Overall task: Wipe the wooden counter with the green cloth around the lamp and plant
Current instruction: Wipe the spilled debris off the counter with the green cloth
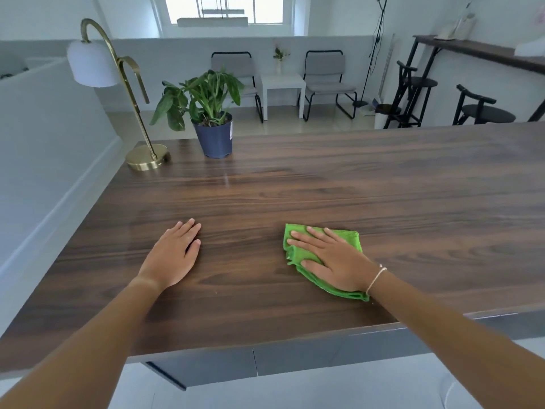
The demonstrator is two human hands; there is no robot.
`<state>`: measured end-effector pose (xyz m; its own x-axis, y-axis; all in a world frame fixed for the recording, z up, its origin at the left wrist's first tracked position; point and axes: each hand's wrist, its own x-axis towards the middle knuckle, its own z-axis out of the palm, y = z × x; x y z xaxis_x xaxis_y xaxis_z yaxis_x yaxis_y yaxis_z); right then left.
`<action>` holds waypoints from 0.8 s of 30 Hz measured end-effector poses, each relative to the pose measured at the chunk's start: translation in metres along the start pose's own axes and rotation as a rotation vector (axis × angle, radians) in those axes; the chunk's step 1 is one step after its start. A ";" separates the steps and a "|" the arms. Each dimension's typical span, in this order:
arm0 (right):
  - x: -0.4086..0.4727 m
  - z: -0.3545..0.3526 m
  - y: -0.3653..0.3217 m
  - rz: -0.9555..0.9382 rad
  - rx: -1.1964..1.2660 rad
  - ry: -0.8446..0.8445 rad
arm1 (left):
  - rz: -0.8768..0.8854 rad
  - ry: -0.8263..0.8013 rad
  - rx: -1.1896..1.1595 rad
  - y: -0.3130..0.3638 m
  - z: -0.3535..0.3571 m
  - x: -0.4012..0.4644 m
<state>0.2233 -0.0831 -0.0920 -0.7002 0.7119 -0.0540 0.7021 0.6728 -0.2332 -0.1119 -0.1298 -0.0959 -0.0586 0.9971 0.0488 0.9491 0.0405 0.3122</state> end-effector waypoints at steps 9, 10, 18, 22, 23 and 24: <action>0.076 -0.024 0.079 0.456 -0.032 0.039 | -0.011 0.055 -0.009 0.002 0.000 -0.001; 0.090 -0.024 0.077 0.477 -0.033 0.040 | -0.011 0.062 -0.011 0.002 0.000 0.000; 0.158 -0.012 0.007 0.249 -0.027 0.001 | -0.030 0.027 -0.047 0.002 -0.003 0.001; 0.127 -0.004 -0.013 0.010 -0.036 -0.017 | -0.043 0.024 -0.085 0.001 -0.006 0.003; 0.116 -0.004 -0.008 -0.023 -0.042 -0.022 | -0.053 0.022 -0.090 0.000 -0.008 0.005; 0.107 -0.006 -0.002 -0.043 -0.046 -0.020 | -0.069 0.022 -0.087 -0.004 -0.011 0.006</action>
<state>0.1476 -0.0074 -0.0918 -0.7318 0.6785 -0.0644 0.6763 0.7114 -0.1911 -0.1192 -0.1248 -0.0866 -0.1307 0.9904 0.0451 0.9124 0.1023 0.3964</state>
